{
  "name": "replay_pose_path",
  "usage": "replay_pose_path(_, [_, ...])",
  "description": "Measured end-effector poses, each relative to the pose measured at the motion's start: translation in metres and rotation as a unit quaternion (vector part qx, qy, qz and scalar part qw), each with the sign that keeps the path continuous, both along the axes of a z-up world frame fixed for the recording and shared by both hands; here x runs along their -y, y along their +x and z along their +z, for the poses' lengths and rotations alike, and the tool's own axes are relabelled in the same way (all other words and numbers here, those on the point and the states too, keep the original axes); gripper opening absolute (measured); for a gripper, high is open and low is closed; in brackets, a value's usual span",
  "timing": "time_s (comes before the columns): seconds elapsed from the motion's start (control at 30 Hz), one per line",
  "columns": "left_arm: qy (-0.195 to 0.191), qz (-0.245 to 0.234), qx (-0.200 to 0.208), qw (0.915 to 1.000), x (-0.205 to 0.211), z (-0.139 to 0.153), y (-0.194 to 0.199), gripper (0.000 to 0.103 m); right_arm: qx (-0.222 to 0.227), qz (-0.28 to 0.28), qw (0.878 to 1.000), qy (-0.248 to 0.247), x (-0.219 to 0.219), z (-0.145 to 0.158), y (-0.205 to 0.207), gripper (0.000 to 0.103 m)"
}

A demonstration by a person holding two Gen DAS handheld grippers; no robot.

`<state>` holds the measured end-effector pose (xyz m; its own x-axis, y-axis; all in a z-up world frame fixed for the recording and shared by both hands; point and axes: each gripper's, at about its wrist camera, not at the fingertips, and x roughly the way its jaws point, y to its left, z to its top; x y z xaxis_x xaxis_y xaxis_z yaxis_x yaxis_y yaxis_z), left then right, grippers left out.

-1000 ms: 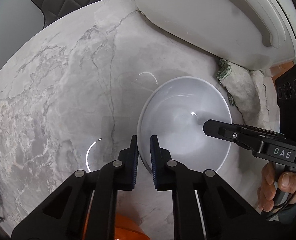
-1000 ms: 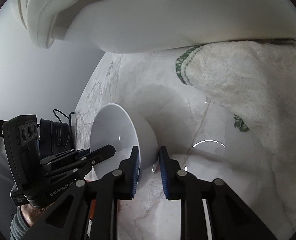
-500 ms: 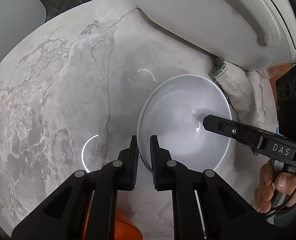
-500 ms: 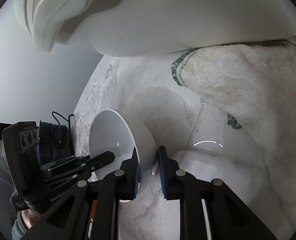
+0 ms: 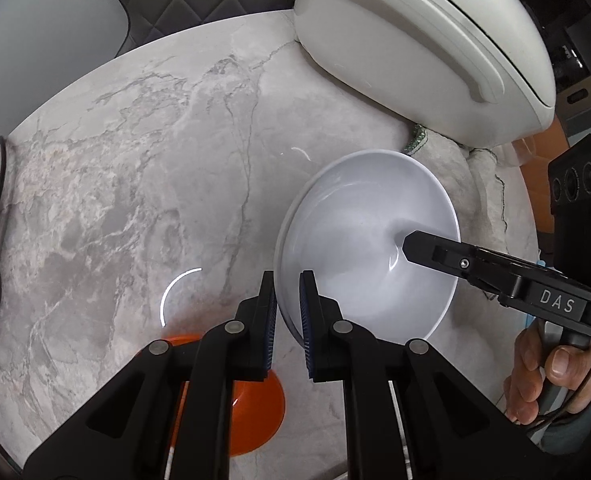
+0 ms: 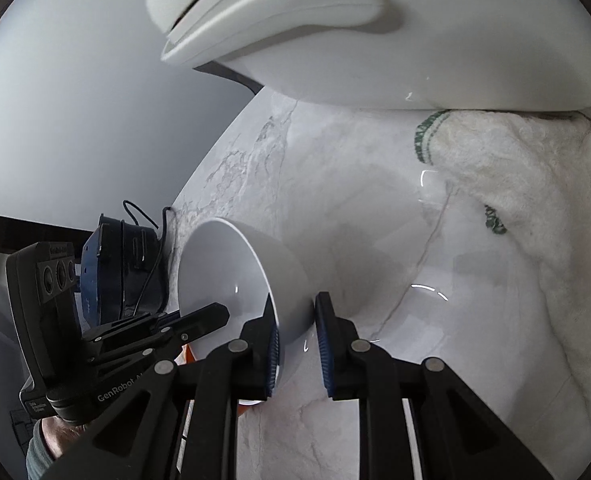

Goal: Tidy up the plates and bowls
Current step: 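Carry the small white bowl into the blue-and-white bowl and open both grippers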

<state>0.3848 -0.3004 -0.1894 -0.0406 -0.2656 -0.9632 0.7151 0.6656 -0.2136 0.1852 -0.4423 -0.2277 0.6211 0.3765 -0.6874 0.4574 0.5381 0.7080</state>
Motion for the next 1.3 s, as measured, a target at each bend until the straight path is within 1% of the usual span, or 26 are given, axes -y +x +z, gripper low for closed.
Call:
replay_pose_path(0.13, [-0.011, 0.026, 0.008, 0.9996, -0.039, 0.023, -0.006, 0.01, 0.008, 0.029, 1.0, -0.005, -0.028, 0.015, 0.001, 0.02])
replay_pose_path(0.23, [-0.017, 0.049, 0.013, 0.9986, -0.079, 0.036, -0.017, 0.01, 0.015, 0.056, 0.998, -0.01, -0.056, 0.026, 0.002, 0.02])
replay_pose_path(0.4, [-0.021, 0.093, 0.015, 0.9953, -0.159, 0.049, -0.042, 0.01, 0.024, 0.105, 0.994, -0.013, -0.111, 0.039, 0.002, 0.02])
replay_pose_path(0.53, [-0.025, 0.136, 0.013, 0.9903, -0.231, 0.053, -0.068, 0.01, 0.024, 0.152, 0.988, -0.012, -0.163, 0.043, 0.004, 0.02])
replay_pose_path(0.67, [-0.024, 0.18, 0.01, 0.9832, -0.302, 0.051, -0.094, 0.01, 0.019, 0.205, 0.979, -0.006, -0.221, 0.041, 0.002, 0.02])
replay_pose_path(0.77, [-0.025, 0.215, 0.006, 0.9763, -0.353, 0.05, -0.118, 0.01, 0.014, 0.243, 0.97, -0.002, -0.262, 0.038, -0.001, 0.02])
replay_pose_path(0.87, [-0.027, 0.243, 0.003, 0.9697, -0.396, 0.048, -0.148, 0.01, 0.01, 0.282, 0.959, -0.003, -0.3, 0.037, -0.009, 0.02])
replay_pose_path(0.97, [-0.028, 0.27, -0.005, 0.9625, -0.433, 0.038, -0.18, 0.01, -0.001, 0.317, 0.948, -0.004, -0.332, 0.032, -0.02, 0.019])
replay_pose_path(1.13, [-0.031, 0.304, -0.036, 0.9515, -0.461, 0.011, -0.225, 0.01, -0.029, 0.362, 0.932, -0.013, -0.368, 0.014, -0.04, 0.019])
replay_pose_path(1.3, [-0.035, 0.325, -0.06, 0.9432, -0.476, -0.012, -0.258, 0.01, -0.056, 0.383, 0.922, -0.025, -0.387, -0.002, -0.055, 0.02])
